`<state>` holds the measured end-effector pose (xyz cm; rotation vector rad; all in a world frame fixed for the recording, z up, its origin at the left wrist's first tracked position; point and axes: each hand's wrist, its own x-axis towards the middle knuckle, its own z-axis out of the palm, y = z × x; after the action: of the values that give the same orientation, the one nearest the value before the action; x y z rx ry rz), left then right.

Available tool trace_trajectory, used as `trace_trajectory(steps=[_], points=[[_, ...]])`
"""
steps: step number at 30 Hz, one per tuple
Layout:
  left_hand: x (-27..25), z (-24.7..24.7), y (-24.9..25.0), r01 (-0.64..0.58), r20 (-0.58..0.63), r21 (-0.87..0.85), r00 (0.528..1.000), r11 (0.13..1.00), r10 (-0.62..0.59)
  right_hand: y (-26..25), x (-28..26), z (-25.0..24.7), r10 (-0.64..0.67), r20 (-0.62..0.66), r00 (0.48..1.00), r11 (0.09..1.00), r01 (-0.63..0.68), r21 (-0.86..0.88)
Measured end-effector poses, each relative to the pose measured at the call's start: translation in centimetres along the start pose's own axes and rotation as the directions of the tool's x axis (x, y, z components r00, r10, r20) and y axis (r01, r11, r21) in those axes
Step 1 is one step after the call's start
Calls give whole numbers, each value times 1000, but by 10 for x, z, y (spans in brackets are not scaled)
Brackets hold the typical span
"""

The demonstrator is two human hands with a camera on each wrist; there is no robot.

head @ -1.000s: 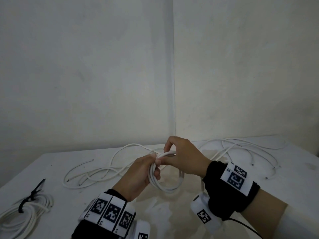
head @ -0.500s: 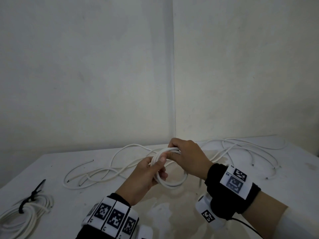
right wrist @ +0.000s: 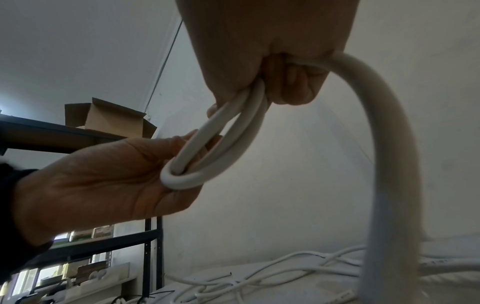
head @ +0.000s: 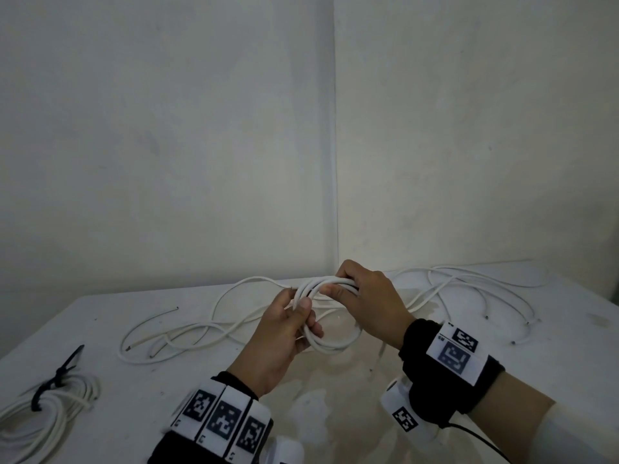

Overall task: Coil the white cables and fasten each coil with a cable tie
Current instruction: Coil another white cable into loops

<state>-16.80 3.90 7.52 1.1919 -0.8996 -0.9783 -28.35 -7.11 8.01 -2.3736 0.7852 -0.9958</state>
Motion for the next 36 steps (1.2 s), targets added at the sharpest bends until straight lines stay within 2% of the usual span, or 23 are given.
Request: trace_trajectory(steps=[4,11,13,16,20,23,26,29,33,36], points=[[1,-3,-1,-18,29,57,999,998,16,2,-2,1,-22,4,1000,1000,22,2],[1,-1,-3,1,19,5,1000,1000,-1,0,-3,4,-9,-26,1000,1000,9,10],[2,1,-4,-37,-12,75,999,996,38,0,-3,5,7,-23,1000,1000,-7,24],[3,1,-4,-94,-15,268,995,959,102,1,-6,7,42,-8,999,998,-42,50],[4,4,-2,-93,-47,373,992,923,119,0,-7,7,58,16,998,998,-58,17],[5,5,-3,-50,-70,362,994,931,80,3,-6,7,68,36,997,998,-69,9],[4,4,-5,-20,-56,341,998,940,42,4,-4,5,63,98,993,993,-72,96],[3,3,-8,-52,-49,288,996,956,69,3,0,3,32,112,993,995,-43,90],[2,3,-9,-124,-44,154,990,980,132,3,-1,2,28,55,998,990,-35,136],[3,2,-9,-135,5,199,991,971,137,5,-4,4,53,49,997,986,-60,155]])
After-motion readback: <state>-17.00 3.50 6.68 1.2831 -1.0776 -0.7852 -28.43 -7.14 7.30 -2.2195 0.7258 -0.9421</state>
